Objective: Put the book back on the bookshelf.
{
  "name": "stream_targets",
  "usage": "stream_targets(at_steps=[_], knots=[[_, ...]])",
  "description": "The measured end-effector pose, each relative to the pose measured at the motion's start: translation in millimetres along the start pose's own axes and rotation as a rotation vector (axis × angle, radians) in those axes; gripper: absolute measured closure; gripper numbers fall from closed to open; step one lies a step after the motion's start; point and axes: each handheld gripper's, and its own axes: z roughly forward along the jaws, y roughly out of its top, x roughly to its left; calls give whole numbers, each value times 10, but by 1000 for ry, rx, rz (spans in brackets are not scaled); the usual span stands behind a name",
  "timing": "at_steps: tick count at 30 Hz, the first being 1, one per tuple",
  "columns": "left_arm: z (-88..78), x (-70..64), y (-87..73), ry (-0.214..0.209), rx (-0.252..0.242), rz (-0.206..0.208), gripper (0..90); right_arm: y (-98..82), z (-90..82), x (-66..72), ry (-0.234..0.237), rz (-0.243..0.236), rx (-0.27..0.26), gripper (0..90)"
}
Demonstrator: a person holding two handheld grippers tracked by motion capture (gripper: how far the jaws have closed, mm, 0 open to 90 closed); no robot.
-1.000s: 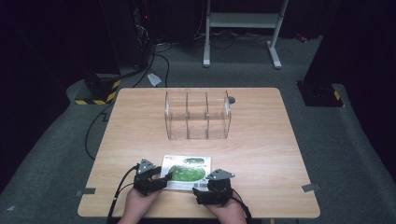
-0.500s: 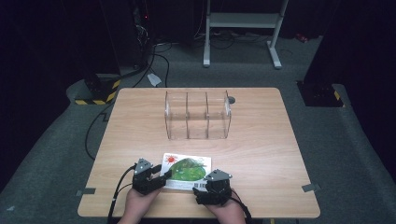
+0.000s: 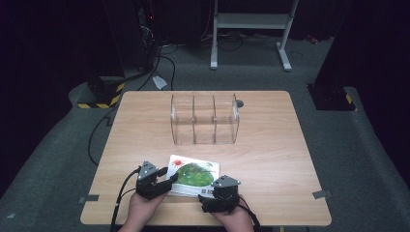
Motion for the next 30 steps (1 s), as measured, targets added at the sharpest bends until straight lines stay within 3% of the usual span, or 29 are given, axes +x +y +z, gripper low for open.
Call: stream_targets(at_steps=[10, 13, 16, 19, 21, 24, 30], knots=[[-14, -40, 78, -15, -34, -5, 474, -19, -17, -12, -3, -21, 1, 84], [-30, -53, 75, -25, -61, 4, 480, -28, 0, 23, -40, -23, 20, 82], [-38, -38, 58, -42, -77, 1, 480, -21, 6, 13, -42, -15, 5, 93], [-54, -37, 28, -52, -68, 16, 480, -20, 6, 20, -50, 1, 5, 98], [-61, -30, 6, -63, -60, 31, 489, -32, -16, 33, -61, -16, -26, 144], [-48, -18, -31, -61, -45, 42, 482, -37, -35, 31, -66, 1, -46, 178], [-15, 51, -26, -80, -34, 7, 437, -42, -39, 2, -74, 25, -49, 211]])
